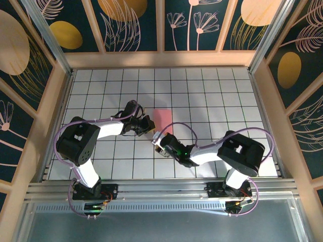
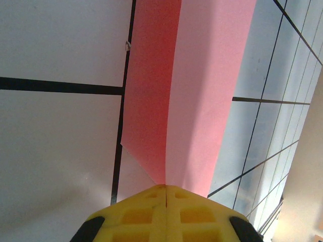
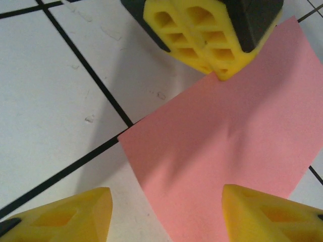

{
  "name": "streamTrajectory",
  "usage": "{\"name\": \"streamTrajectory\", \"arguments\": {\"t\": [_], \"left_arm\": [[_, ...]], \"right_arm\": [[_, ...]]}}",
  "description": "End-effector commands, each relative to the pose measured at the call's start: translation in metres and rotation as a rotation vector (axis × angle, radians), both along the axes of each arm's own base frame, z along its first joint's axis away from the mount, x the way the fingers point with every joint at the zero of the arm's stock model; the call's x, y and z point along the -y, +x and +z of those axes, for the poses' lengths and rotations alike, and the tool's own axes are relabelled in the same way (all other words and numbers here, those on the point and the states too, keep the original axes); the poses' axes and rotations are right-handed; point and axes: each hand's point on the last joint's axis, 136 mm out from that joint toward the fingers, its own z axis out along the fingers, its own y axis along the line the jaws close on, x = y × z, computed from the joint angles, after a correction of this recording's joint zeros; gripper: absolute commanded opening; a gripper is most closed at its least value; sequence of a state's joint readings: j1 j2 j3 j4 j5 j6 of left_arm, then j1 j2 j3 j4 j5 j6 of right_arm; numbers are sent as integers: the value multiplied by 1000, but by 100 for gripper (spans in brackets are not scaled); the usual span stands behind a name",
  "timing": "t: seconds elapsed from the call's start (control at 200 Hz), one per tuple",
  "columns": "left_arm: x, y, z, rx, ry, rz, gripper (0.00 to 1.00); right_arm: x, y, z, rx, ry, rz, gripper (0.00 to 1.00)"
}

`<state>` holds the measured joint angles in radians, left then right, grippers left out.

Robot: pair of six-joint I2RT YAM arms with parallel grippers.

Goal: Fold a paper plane with a square sheet of paper (fold left side to right side)
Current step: Third fold the triangle at the center of the table.

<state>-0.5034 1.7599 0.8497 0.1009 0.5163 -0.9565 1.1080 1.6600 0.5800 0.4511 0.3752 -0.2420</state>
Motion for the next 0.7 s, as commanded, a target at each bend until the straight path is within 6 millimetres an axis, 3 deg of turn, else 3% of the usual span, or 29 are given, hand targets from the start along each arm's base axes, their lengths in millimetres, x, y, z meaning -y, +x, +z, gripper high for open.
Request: {"name": "streamTrajectory", "arguments": {"t": [0.0,0.415,0.515,0.616,0.696], "left_arm": [[3,-5,6,-19,-21,3,0],[1,-5,3,-24,-8,7,0],[1,-5,2,-22,-5,8,0],[0,-3,4,-13,-1,15,0],[0,0,9,2,-4,21,5]], "right_arm": [[-11,13,15,72,39,-24,55],[-24,20,18,94,73,-14,37],[-22,19,18,85,75,-15,29],[-20,16,15,68,72,-14,14],[-19,13,12,46,70,-10,4]]}}
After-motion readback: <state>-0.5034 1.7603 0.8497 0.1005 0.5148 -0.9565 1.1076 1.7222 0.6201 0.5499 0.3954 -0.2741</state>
